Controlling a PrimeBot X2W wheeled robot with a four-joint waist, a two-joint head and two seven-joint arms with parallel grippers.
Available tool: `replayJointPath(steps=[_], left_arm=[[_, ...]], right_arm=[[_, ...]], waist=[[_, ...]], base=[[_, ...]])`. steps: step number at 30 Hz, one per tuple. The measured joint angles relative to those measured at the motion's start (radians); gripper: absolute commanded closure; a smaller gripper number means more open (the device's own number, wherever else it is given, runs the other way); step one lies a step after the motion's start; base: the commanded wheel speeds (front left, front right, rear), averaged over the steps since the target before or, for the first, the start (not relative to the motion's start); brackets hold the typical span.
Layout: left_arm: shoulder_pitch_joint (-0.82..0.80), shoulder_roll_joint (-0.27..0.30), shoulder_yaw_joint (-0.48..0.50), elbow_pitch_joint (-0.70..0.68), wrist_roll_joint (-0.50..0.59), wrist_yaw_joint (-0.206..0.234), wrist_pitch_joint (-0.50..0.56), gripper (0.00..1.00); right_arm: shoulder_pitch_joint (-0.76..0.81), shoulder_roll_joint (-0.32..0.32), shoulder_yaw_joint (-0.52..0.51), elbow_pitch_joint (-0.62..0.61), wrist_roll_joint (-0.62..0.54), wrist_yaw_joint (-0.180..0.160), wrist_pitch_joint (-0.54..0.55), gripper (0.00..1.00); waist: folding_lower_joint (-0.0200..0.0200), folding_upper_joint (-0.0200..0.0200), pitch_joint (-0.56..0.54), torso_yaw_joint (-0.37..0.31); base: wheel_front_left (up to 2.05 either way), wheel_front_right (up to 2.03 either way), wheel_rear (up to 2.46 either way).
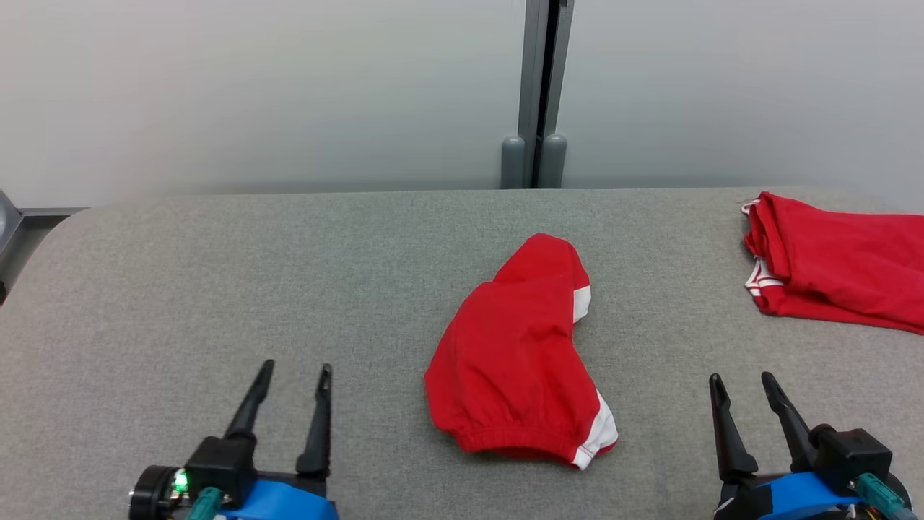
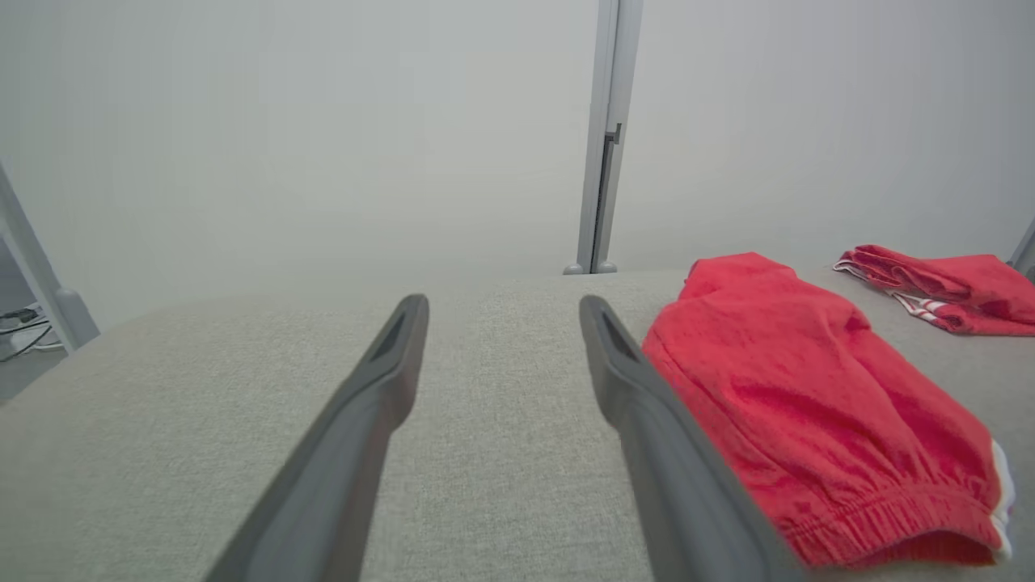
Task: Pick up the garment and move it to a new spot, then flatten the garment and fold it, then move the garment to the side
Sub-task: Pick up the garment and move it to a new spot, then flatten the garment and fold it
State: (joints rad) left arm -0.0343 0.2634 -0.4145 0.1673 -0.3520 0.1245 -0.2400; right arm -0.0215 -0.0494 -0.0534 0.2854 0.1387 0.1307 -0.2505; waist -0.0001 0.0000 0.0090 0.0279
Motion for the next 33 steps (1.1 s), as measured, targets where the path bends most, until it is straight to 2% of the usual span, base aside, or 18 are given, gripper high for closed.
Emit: replayJointPath(steps=[7, 8, 12, 17, 24, 33], left_arm=[[0.026, 0.018, 0.119, -0.028, -0.009, 0.041, -0.02, 0.0], [0.041, 0.013, 0.179, -0.059, -0.006, 0.05, -0.02, 0.0], [0.083, -0.02, 0.272, -0.116, 0.031, 0.059, -0.022, 0.0], [0.13, -0.056, 0.33, -0.106, 0.077, 0.028, -0.022, 0.0], [0.151, -0.096, 0.342, -0.032, 0.135, -0.035, -0.022, 0.0], [0.154, -0.126, 0.396, 0.017, 0.176, -0.067, -0.022, 0.0]], right_arm=[[0.005, 0.0, -0.001, 0.002, 0.003, 0.0, 0.0, 0.0], [0.006, 0.0, -0.005, 0.004, 0.004, 0.0, 0.0, 0.0], [0.009, 0.0, -0.005, 0.007, 0.006, 0.0, -0.002, 0.0], [0.019, 0.0, -0.003, 0.013, 0.014, 0.0, -0.003, 0.0], [0.032, 0.0, 0.007, 0.032, 0.021, 0.0, -0.007, 0.0], [0.043, 0.0, 0.015, 0.051, 0.021, 0.0, -0.007, 0.0]], waist=[[0.0001, -0.0001, -0.009, -0.001], [0.0, 0.0, -0.008, -0.004], [0.0001, 0.0, -0.008, -0.011], [0.0, 0.0, -0.013, -0.019], [0.0, 0.0, -0.019, -0.024], [0.0, 0.0, -0.026, -0.028]], base=[[0.0, 0.0, 0.0], [0.0, 0.0, 0.0], [0.0, 0.0, 0.0], [0.0, 0.0, 0.0], [0.0, 0.0, 0.0], [0.0, 0.0, 0.0]])
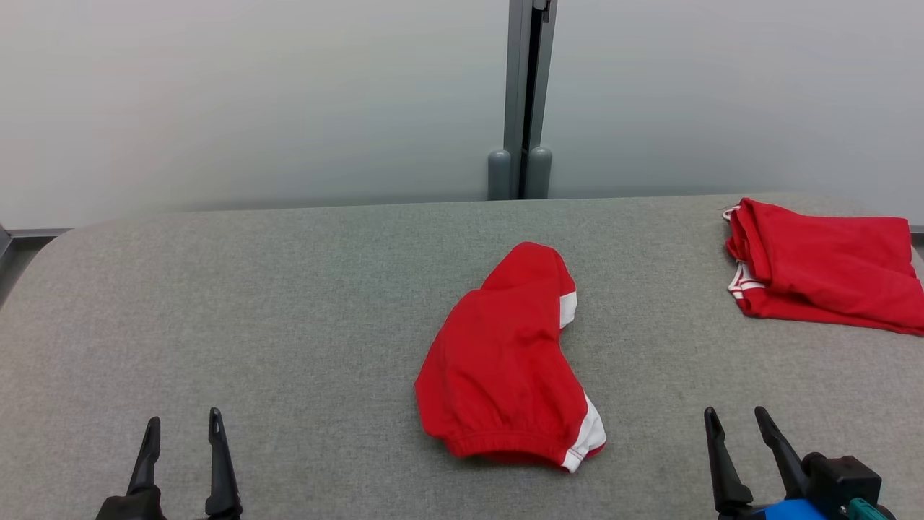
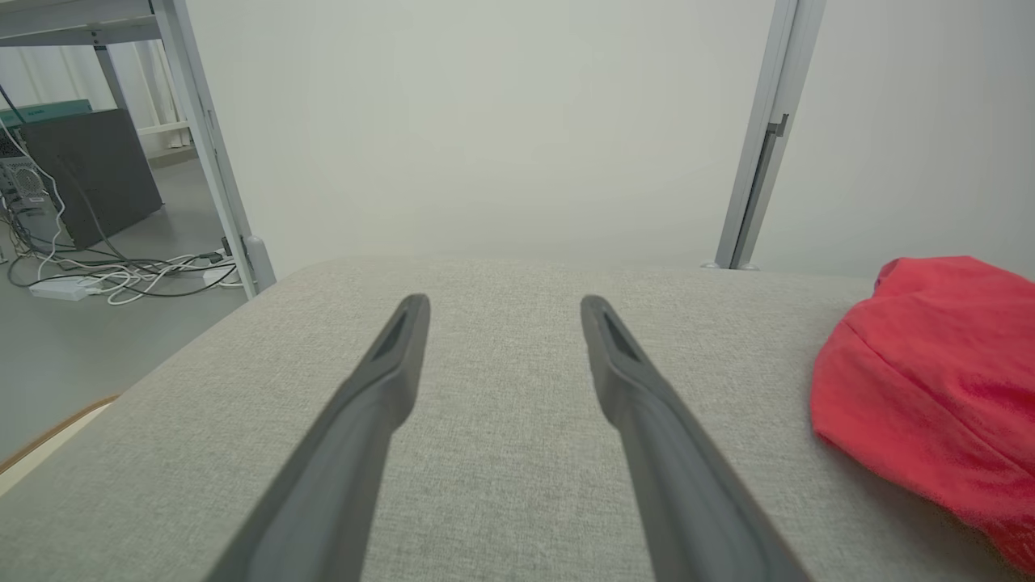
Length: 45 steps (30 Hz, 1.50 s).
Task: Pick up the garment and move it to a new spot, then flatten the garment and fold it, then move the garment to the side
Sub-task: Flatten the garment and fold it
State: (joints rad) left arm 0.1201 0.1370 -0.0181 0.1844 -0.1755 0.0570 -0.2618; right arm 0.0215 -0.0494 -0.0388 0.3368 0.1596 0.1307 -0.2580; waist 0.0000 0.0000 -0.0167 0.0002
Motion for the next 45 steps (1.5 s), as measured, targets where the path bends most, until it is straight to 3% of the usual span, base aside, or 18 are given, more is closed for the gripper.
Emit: replayJointPath(steps=[14, 37, 45], left_arm=[[0.0, -0.026, 0.05, 0.013, 0.043, -0.039, 0.0, 0.0], [-0.003, -0.05, 0.097, 0.023, 0.084, -0.067, 0.0, 0.0], [-0.005, -0.056, 0.103, 0.023, 0.09, -0.074, 0.0, 0.0]], right_arm=[[-0.001, 0.0, 0.007, 0.011, 0.0, 0.0, 0.0, 0.0], [-0.003, 0.0, 0.014, 0.021, 0.003, 0.0, -0.002, 0.0], [-0.08, 0.0, 0.114, 0.016, 0.001, 0.0, 0.001, 0.0]], waist=[[0.0, 0.0002, 0.0, -0.002], [0.0, 0.0002, 0.002, -0.003], [0.0, 0.0, 0.009, -0.002]], base=[[0.0, 0.0, 0.0], [0.0, 0.0, 0.0], [0.0, 0.0, 0.0]])
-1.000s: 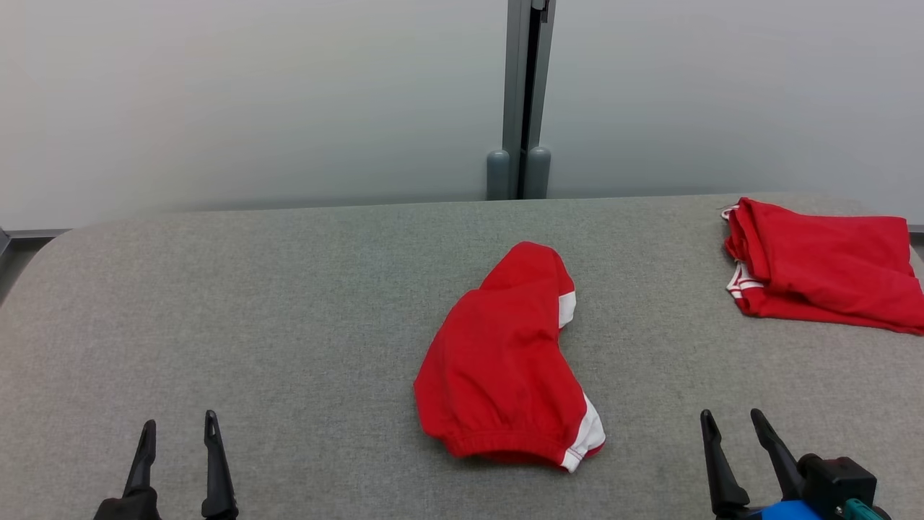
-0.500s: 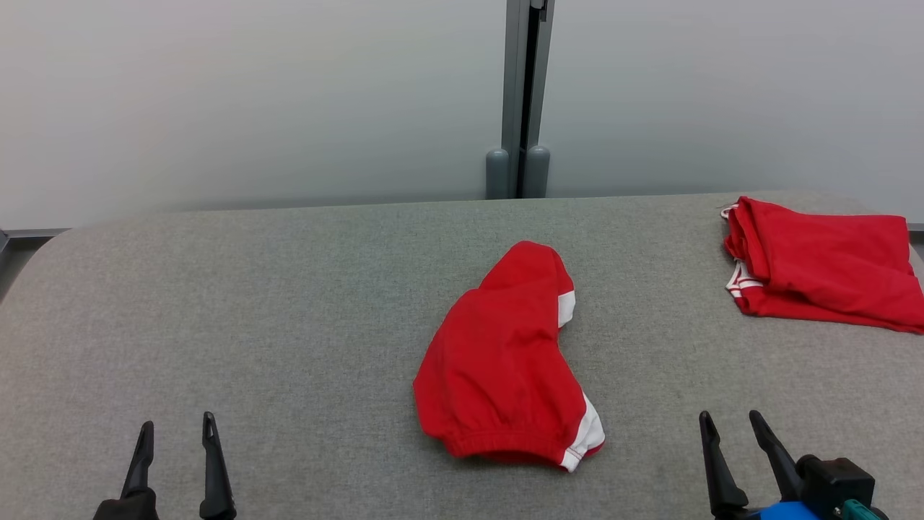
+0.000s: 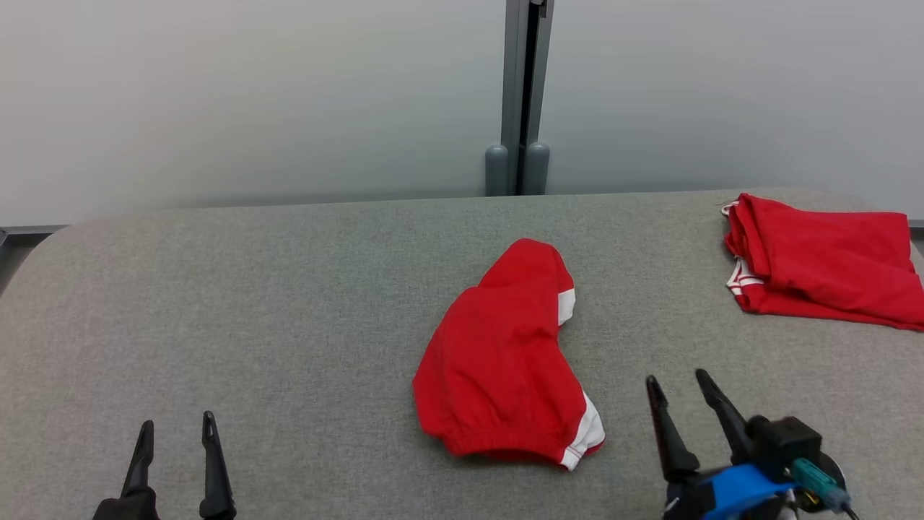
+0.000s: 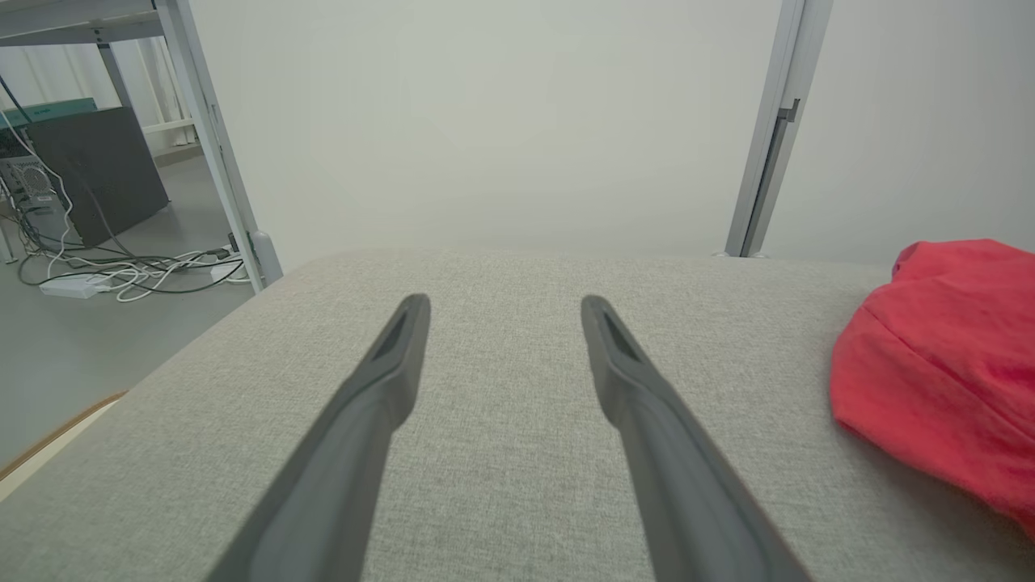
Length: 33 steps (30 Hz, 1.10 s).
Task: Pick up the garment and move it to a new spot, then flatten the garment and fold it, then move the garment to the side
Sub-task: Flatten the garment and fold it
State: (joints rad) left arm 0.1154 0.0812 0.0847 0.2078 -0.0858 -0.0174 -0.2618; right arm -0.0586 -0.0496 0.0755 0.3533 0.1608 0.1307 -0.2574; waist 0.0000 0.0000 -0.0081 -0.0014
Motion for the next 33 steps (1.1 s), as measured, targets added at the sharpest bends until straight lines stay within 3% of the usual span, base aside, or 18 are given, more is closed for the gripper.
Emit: replayJointPath(steps=[7, 19, 20, 21, 26, 33], left_arm=[[-0.017, -0.008, -0.005, -0.005, 0.009, -0.003, 0.0, 0.0], [-0.047, -0.019, -0.026, -0.005, 0.017, -0.007, 0.0, 0.0], [-0.047, -0.02, -0.028, -0.006, 0.017, -0.003, 0.0, 0.0], [-0.047, -0.021, -0.029, -0.007, 0.017, -0.001, 0.0, 0.0], [-0.046, -0.022, -0.029, -0.006, 0.017, 0.001, 0.0, 0.0], [-0.037, -0.023, -0.024, -0.004, 0.017, -0.001, 0.0, 0.0]], right_arm=[[-0.108, 0.001, 0.133, 0.071, 0.013, 0.0, 0.073, 0.0], [-0.187, 0.001, 0.237, 0.376, 0.075, 0.0, 0.085, 0.0], [-0.189, 0.001, 0.245, 0.395, 0.088, 0.0, 0.079, 0.68], [-0.192, 0.001, 0.252, 0.41, 0.105, 0.0, 0.07, 1.0], [-0.217, -0.01, 0.225, 0.446, 0.142, 0.0, 0.025, 1.0], [-0.218, -0.15, 0.083, 0.435, 0.155, 0.0, -0.001, 1.0]], waist=[[0.0, 0.0, 0.018, 0.013], [0.0001, 0.0, 0.068, 0.053], [0.0001, 0.0, 0.068, 0.053], [0.0002, 0.0, 0.067, 0.052], [0.0001, 0.0, 0.058, 0.038], [0.0, 0.0, 0.037, 0.019]], base=[[0.0, 0.0, 0.0], [0.0, 0.0, 0.0], [0.0, 0.0, 0.0], [0.0, 0.0, 0.0], [0.0, 0.0, 0.0], [0.0, 0.0, 0.0]])
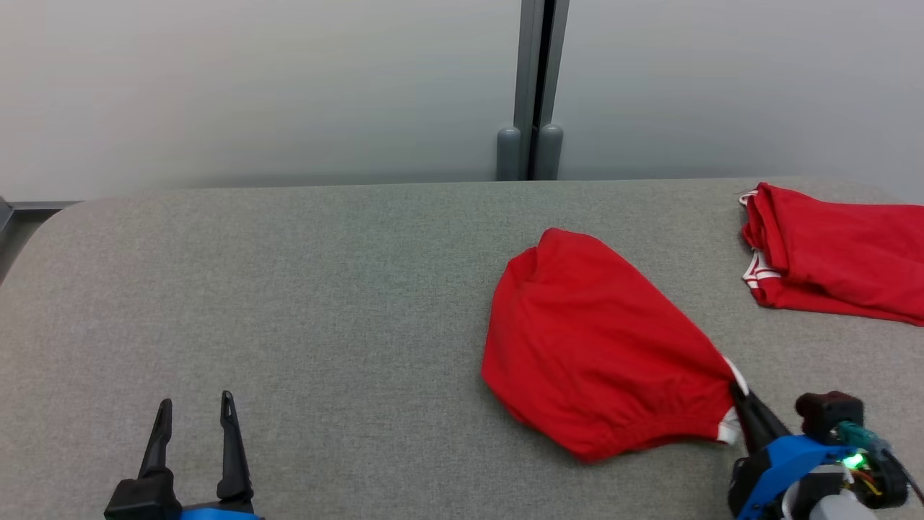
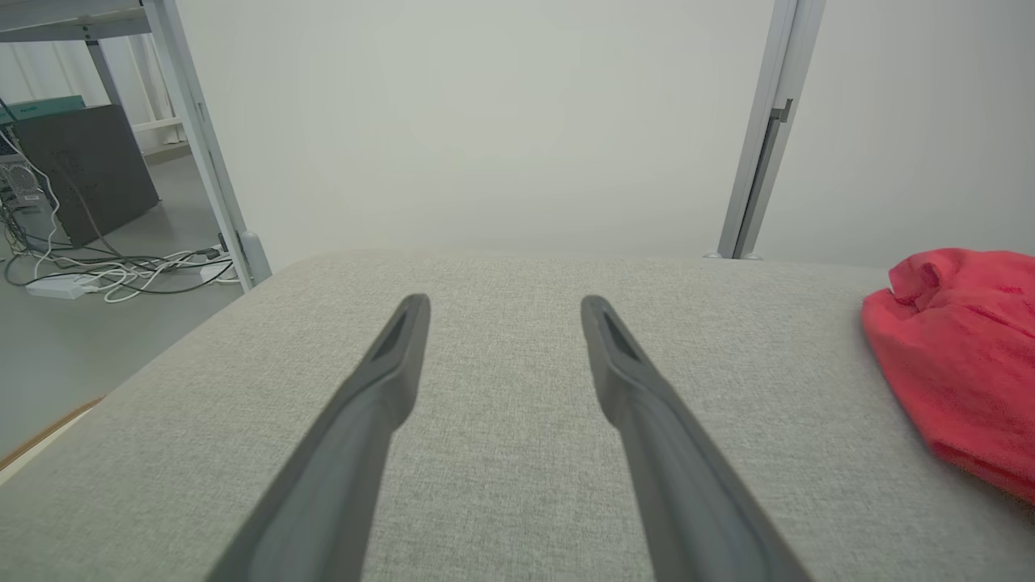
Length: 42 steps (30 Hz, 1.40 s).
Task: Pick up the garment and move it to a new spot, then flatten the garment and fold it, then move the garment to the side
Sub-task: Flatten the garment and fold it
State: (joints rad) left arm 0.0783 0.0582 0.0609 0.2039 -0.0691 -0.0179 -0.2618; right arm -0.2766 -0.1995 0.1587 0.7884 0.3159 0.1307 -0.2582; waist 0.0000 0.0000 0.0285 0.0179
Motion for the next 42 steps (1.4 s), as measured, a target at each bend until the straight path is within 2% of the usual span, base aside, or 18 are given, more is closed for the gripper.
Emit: replayJointPath(steps=[3, 7, 10, 14, 19, 24, 28, 32, 39, 40, 41, 42], left_arm=[[0.0, 0.0, 0.006, 0.003, -0.001, -0.002, 0.0, 0.0], [0.001, -0.001, 0.007, 0.005, -0.001, -0.009, 0.0, 0.0], [0.001, -0.001, 0.007, 0.008, -0.001, -0.01, 0.0, 0.0], [0.001, -0.002, 0.009, 0.007, -0.001, -0.011, 0.0, 0.0], [-0.001, -0.002, 0.003, 0.006, 0.0, -0.015, 0.0, 0.0], [-0.019, -0.004, -0.01, 0.001, -0.003, -0.01, 0.0, 0.0], [-0.055, -0.005, -0.012, 0.016, -0.011, -0.019, 0.0, 0.0], [-0.074, -0.005, -0.018, 0.023, -0.013, -0.019, 0.0, 0.0], [-0.118, -0.006, -0.046, 0.042, -0.021, -0.019, 0.0, 0.0], [-0.123, -0.006, -0.049, 0.045, -0.021, -0.018, 0.0, 0.0], [-0.127, -0.007, -0.051, 0.047, -0.024, -0.018, 0.0, 0.0], [-0.128, -0.006, -0.054, 0.049, -0.028, -0.018, 0.0, 0.0]], right_arm=[[0.012, -0.049, -0.061, -0.032, -0.015, 0.0, -0.002, 1.0], [0.019, -0.079, -0.114, -0.1, -0.035, 0.0, -0.003, 1.0], [0.016, -0.072, -0.12, -0.171, -0.05, 0.0, -0.002, 1.0], [-0.007, -0.018, -0.066, -0.271, -0.067, 0.0, 0.022, 1.0], [-0.067, 0.071, 0.079, -0.36, -0.075, 0.0, 0.065, 1.0], [-0.138, 0.133, 0.239, -0.359, -0.048, 0.0, 0.082, 1.0], [-0.225, 0.146, 0.339, -0.305, -0.007, 0.0, 0.07, 1.0], [-0.322, 0.151, 0.503, -0.286, 0.121, 0.0, 0.044, 1.0], [-0.444, 0.151, 0.742, -0.231, 0.235, 0.0, 0.018, 0.98], [-0.45, 0.151, 0.769, -0.222, 0.249, 0.0, 0.016, 0.76], [-0.456, 0.15, 0.801, -0.213, 0.268, 0.0, 0.016, 0.21], [-0.458, 0.15, 0.824, -0.201, 0.282, 0.0, 0.016, 0.0]], waist=[[0.0, 0.0, -0.005, -0.006], [0.0, 0.0, -0.012, -0.009], [0.0, 0.0, -0.016, -0.008], [0.0, 0.0, -0.016, 0.0], [0.0, 0.0, -0.006, 0.021], [0.0, 0.0, 0.01, 0.052], [0.0001, 0.0, 0.032, 0.081], [0.0, 0.0, 0.053, 0.112], [0.0001, 0.0, 0.088, 0.156], [0.0001, 0.0001, 0.092, 0.161], [0.0001, 0.0001, 0.096, 0.165], [0.0001, 0.0001, 0.098, 0.168]], base=[[0.0, 0.0, 0.0], [0.0, 0.0, 0.0], [0.0, 0.0, 0.0], [0.0, 0.0, 0.0], [0.0, 0.0, 0.0], [0.0, 0.0, 0.0], [0.0, 0.0, 0.0], [0.0, 0.0, 0.0], [0.0, 0.0, 0.0], [0.0, 0.0, 0.0], [0.0, 0.0, 0.0], [0.0, 0.0, 0.0]])
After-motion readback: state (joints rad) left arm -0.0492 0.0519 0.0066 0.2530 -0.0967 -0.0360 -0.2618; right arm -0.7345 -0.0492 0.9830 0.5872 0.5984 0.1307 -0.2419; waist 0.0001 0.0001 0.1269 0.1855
